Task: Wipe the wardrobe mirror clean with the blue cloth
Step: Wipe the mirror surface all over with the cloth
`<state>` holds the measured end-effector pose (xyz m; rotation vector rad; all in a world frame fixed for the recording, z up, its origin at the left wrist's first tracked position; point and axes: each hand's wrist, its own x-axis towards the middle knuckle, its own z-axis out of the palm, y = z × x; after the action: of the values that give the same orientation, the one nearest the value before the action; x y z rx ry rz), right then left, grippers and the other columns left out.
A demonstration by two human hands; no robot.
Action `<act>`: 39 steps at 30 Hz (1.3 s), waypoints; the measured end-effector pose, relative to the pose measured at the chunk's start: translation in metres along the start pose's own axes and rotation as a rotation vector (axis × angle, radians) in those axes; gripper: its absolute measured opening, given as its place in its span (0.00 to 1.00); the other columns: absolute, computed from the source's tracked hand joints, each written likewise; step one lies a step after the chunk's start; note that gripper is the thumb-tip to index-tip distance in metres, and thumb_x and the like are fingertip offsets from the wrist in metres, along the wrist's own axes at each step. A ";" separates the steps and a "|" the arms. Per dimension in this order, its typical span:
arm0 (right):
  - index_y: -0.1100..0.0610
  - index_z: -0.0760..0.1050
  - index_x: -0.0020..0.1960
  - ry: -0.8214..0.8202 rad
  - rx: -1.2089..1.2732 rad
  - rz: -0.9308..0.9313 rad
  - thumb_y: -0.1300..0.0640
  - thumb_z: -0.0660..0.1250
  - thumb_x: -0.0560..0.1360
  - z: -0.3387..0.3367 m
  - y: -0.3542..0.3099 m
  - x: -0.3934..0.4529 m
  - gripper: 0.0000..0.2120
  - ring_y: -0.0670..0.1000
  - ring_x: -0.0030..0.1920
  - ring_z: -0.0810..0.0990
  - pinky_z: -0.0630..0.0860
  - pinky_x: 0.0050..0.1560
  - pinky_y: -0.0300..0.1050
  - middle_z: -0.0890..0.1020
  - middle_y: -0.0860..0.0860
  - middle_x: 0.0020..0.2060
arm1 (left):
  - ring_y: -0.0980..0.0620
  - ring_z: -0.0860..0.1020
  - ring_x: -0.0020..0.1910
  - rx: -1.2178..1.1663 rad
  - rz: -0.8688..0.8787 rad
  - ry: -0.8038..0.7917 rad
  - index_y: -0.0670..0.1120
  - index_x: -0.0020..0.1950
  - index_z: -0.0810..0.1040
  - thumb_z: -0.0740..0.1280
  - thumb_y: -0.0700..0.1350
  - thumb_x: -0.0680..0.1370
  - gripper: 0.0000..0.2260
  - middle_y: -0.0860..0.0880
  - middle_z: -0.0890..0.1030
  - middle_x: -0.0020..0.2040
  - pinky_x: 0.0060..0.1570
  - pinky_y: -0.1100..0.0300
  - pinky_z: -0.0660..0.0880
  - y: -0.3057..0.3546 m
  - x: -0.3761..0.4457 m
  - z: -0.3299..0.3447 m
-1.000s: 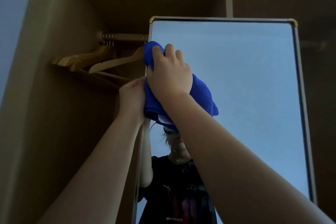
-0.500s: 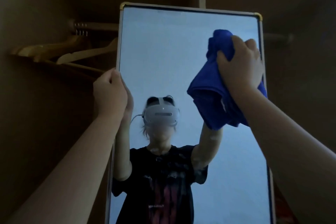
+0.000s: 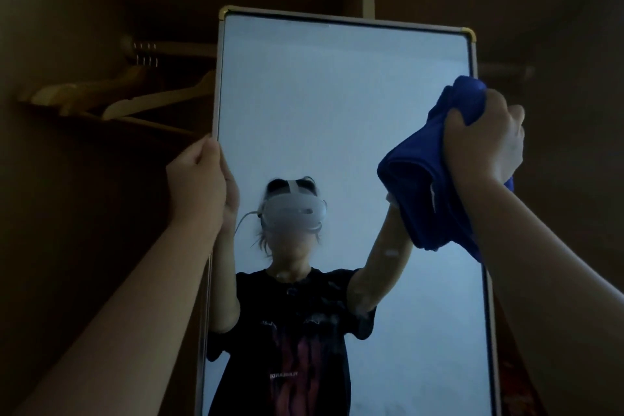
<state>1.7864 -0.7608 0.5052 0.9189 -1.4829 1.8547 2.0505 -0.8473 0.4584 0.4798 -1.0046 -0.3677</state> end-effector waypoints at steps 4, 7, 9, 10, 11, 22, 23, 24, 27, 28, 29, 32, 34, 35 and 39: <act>0.55 0.67 0.66 0.002 -0.004 -0.025 0.52 0.59 0.77 0.007 -0.014 -0.009 0.19 0.58 0.59 0.71 0.63 0.48 0.47 0.71 0.57 0.60 | 0.63 0.78 0.36 -0.223 -0.044 0.023 0.51 0.37 0.77 0.62 0.41 0.79 0.12 0.52 0.78 0.37 0.40 0.70 0.74 0.008 -0.003 0.004; 0.55 0.66 0.67 -0.016 -0.033 -0.061 0.52 0.59 0.77 0.012 -0.028 -0.021 0.19 0.57 0.59 0.71 0.64 0.47 0.47 0.70 0.56 0.60 | 0.63 0.81 0.34 -0.440 -0.122 0.033 0.45 0.38 0.78 0.63 0.38 0.78 0.09 0.51 0.81 0.34 0.39 0.71 0.76 0.007 -0.003 0.004; 0.55 0.66 0.66 -0.046 -0.057 -0.139 0.52 0.59 0.78 0.018 -0.043 -0.034 0.18 0.56 0.58 0.71 0.63 0.45 0.47 0.70 0.56 0.60 | 0.61 0.81 0.35 -0.424 -0.187 -0.003 0.46 0.35 0.80 0.66 0.41 0.76 0.09 0.53 0.82 0.31 0.38 0.69 0.75 0.006 0.001 -0.002; 0.55 0.66 0.66 -0.069 -0.065 -0.186 0.51 0.59 0.78 0.023 -0.052 -0.043 0.18 0.56 0.57 0.70 0.64 0.44 0.47 0.70 0.56 0.59 | 0.59 0.81 0.37 -0.346 -0.233 -0.032 0.47 0.35 0.80 0.68 0.44 0.75 0.09 0.53 0.82 0.33 0.38 0.67 0.75 0.007 0.003 -0.006; 0.55 0.66 0.66 -0.093 -0.069 -0.233 0.51 0.59 0.78 0.029 -0.060 -0.053 0.18 0.56 0.57 0.70 0.64 0.43 0.47 0.70 0.56 0.59 | 0.57 0.80 0.40 -0.267 -0.278 -0.058 0.48 0.37 0.79 0.68 0.47 0.75 0.07 0.52 0.81 0.36 0.39 0.65 0.74 0.006 0.003 -0.009; 0.59 0.77 0.56 -0.216 -0.065 -0.688 0.55 0.73 0.67 0.072 -0.118 -0.183 0.19 0.55 0.36 0.77 0.74 0.32 0.46 0.79 0.56 0.41 | 0.53 0.77 0.31 -0.084 -0.315 -0.278 0.44 0.40 0.77 0.61 0.43 0.78 0.09 0.46 0.77 0.35 0.31 0.66 0.74 0.006 -0.020 -0.039; 0.59 0.77 0.55 -0.230 -0.055 -0.707 0.56 0.73 0.67 0.073 -0.116 -0.187 0.19 0.55 0.36 0.77 0.75 0.32 0.46 0.79 0.56 0.40 | 0.55 0.77 0.30 -0.049 -0.292 -0.289 0.44 0.40 0.77 0.60 0.42 0.78 0.09 0.48 0.78 0.34 0.27 0.68 0.73 0.005 -0.021 -0.042; 0.60 0.77 0.55 -0.235 -0.047 -0.722 0.56 0.73 0.67 0.072 -0.114 -0.187 0.18 0.55 0.35 0.77 0.74 0.31 0.46 0.79 0.56 0.39 | 0.54 0.76 0.30 -0.022 -0.275 -0.298 0.43 0.42 0.77 0.60 0.43 0.78 0.09 0.48 0.78 0.34 0.27 0.67 0.73 0.006 -0.023 -0.043; 0.60 0.78 0.52 -0.219 -0.049 -0.743 0.58 0.74 0.65 0.064 -0.106 -0.177 0.16 0.55 0.33 0.75 0.67 0.27 0.42 0.78 0.56 0.37 | 0.53 0.76 0.34 -0.012 -0.268 -0.266 0.44 0.43 0.79 0.61 0.45 0.78 0.09 0.49 0.78 0.36 0.34 0.62 0.72 0.005 -0.024 -0.042; 0.61 0.78 0.51 -0.211 -0.047 -0.737 0.59 0.74 0.65 0.062 -0.102 -0.172 0.16 0.56 0.32 0.75 0.63 0.27 0.42 0.78 0.57 0.37 | 0.53 0.76 0.37 -0.025 -0.271 -0.251 0.44 0.46 0.79 0.62 0.47 0.79 0.09 0.49 0.78 0.37 0.37 0.61 0.73 0.005 -0.025 -0.041; 0.61 0.78 0.51 -0.205 -0.044 -0.724 0.60 0.74 0.64 0.060 -0.096 -0.167 0.16 0.57 0.32 0.75 0.61 0.27 0.42 0.77 0.57 0.36 | 0.52 0.77 0.40 -0.027 -0.269 -0.239 0.44 0.49 0.80 0.62 0.48 0.79 0.10 0.49 0.78 0.38 0.40 0.59 0.74 0.003 -0.025 -0.040; 0.61 0.79 0.52 -0.148 -0.074 -0.654 0.58 0.73 0.65 0.049 -0.069 -0.147 0.16 0.59 0.34 0.76 0.59 0.27 0.41 0.77 0.58 0.37 | 0.50 0.77 0.45 0.007 -0.242 -0.191 0.44 0.50 0.80 0.63 0.50 0.78 0.11 0.49 0.77 0.40 0.49 0.55 0.74 -0.002 -0.025 -0.038; 0.61 0.78 0.56 -0.121 -0.078 -0.572 0.56 0.70 0.68 0.036 -0.047 -0.132 0.17 0.61 0.40 0.78 0.65 0.28 0.44 0.78 0.60 0.41 | 0.51 0.77 0.44 0.011 -0.215 -0.151 0.47 0.46 0.80 0.63 0.49 0.78 0.09 0.49 0.77 0.39 0.47 0.59 0.75 -0.004 -0.026 -0.037; 0.60 0.76 0.60 -0.139 -0.078 -0.522 0.56 0.68 0.71 0.029 -0.035 -0.125 0.18 0.62 0.45 0.77 0.67 0.31 0.46 0.77 0.61 0.46 | 0.52 0.78 0.44 0.011 -0.204 -0.136 0.48 0.46 0.80 0.63 0.49 0.78 0.08 0.50 0.79 0.40 0.46 0.61 0.75 -0.005 -0.027 -0.037; 0.56 0.68 0.68 -0.179 -0.087 -0.357 0.53 0.63 0.76 0.002 0.022 -0.095 0.21 0.60 0.58 0.70 0.64 0.44 0.48 0.72 0.59 0.57 | 0.57 0.79 0.36 0.029 -0.193 -0.132 0.51 0.43 0.80 0.66 0.50 0.77 0.06 0.51 0.79 0.37 0.38 0.65 0.76 -0.015 -0.037 -0.045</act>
<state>1.8256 -0.7692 0.4159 1.2424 -1.3820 1.4714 2.0707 -0.8320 0.4039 0.5866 -1.0961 -0.5634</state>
